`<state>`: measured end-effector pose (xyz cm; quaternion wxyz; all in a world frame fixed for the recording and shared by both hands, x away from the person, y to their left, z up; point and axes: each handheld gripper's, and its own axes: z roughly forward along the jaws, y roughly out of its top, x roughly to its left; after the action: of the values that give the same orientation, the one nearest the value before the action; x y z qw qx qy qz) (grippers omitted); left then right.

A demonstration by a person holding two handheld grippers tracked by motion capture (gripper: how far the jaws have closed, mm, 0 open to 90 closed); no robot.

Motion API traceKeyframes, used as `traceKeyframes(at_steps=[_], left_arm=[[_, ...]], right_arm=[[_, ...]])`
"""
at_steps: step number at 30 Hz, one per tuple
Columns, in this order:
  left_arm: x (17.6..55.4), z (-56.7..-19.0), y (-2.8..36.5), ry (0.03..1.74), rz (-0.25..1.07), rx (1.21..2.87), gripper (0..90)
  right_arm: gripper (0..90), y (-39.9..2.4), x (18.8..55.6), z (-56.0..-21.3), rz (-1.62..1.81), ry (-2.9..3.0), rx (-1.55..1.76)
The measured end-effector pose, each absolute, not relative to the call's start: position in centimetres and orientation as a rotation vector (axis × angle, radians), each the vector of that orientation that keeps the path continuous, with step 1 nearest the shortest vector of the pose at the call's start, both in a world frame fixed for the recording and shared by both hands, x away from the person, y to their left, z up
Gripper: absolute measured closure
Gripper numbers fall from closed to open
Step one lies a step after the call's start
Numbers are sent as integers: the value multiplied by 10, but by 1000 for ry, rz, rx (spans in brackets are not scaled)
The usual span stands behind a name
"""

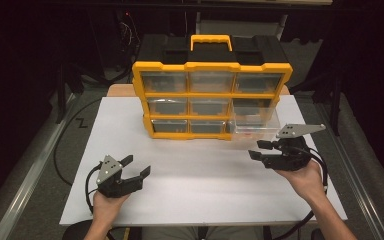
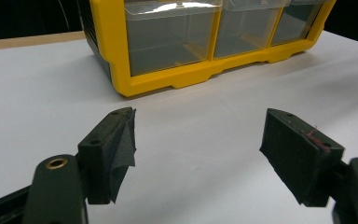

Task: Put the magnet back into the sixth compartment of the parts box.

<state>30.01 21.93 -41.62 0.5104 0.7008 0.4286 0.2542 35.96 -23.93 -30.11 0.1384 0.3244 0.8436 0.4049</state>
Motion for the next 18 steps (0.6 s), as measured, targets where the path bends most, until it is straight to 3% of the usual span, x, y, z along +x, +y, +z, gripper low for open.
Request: traceKeyframes(at_steps=[18], left_arm=[[300,-416,219,1033,612,1687,263]], right_arm=[[504,-249,357,-314,1196,2404,971]])
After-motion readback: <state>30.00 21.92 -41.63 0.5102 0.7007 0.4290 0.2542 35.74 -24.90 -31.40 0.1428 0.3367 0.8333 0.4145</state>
